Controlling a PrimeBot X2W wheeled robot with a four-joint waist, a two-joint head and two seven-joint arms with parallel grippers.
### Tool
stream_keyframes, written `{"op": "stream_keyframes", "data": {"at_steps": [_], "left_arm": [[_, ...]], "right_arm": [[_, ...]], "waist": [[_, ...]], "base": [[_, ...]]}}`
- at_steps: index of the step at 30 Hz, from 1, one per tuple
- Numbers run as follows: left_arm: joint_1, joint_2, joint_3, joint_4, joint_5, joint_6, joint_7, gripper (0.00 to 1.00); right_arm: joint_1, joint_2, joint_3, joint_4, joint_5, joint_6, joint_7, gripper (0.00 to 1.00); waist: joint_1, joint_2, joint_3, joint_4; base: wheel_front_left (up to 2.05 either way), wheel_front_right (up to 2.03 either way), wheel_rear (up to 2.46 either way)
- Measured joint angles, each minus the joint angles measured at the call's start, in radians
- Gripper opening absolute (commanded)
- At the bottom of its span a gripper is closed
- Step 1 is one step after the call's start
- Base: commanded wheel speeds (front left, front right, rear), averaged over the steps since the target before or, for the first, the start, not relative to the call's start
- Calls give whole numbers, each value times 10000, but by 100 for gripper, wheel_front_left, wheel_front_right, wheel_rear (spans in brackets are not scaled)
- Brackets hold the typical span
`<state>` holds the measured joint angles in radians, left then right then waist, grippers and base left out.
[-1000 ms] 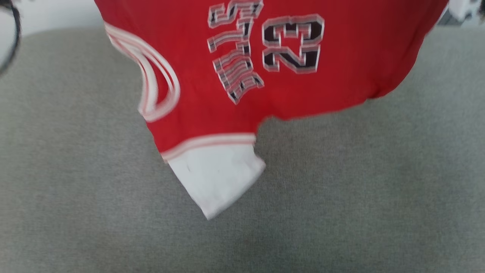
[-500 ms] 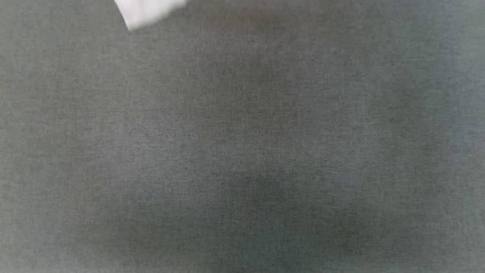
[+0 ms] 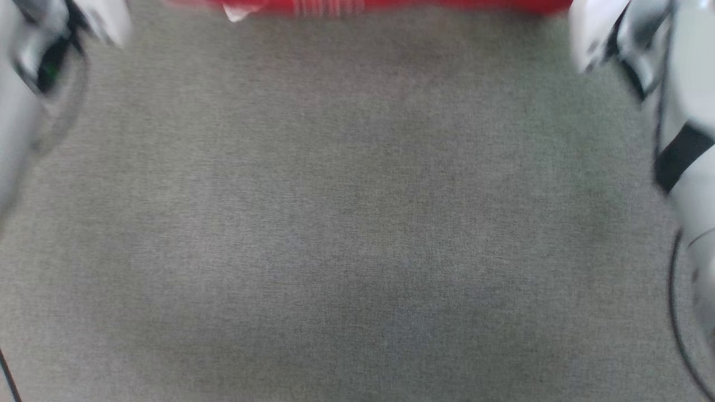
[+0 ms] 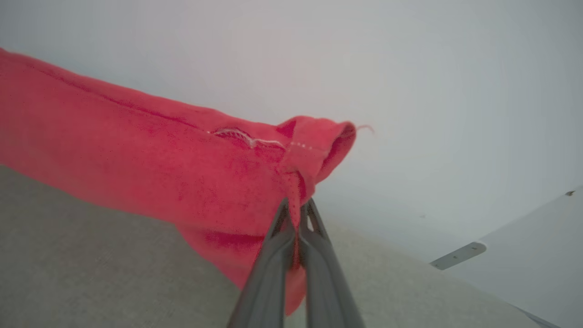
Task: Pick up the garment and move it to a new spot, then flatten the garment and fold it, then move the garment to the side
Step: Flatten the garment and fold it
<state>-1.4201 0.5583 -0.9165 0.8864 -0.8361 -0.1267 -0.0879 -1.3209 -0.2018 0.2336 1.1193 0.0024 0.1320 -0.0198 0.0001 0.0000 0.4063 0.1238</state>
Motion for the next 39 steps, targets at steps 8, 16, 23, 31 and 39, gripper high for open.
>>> {"op": "stream_keyframes", "data": {"at_steps": [8,16,23,31,39], "left_arm": [[2852,1072,-1080,-2583,-2380,-12,3104,0],[5521,2924,-1360,-6374,-3356,1628,4057,0],[7767,4297,-1473,-9503,-3940,3547,3559,0],[9791,5212,-1850,-11169,-4658,4569,3012,0],[10373,5916,-1894,-11906,-4788,4978,2759,0]], "right_arm": [[2265,115,2052,-426,2516,2,1290,0],[4732,-1758,3655,-3774,5248,0,2913,0],[7116,-3567,3578,-6688,6650,0,4148,0],[10094,-4694,2727,-9342,7421,0,5659,0],[12496,-4564,894,-11150,7336,0,6374,0]], "waist": [[-1,0,-742,137],[0,1,-1326,101],[0,0,-1648,88],[0,1,-1926,103],[0,1,-1974,90]], "base": [[0,0,0],[0,0,0],[0,0,0],[0,0,0],[0,0,0]]}}
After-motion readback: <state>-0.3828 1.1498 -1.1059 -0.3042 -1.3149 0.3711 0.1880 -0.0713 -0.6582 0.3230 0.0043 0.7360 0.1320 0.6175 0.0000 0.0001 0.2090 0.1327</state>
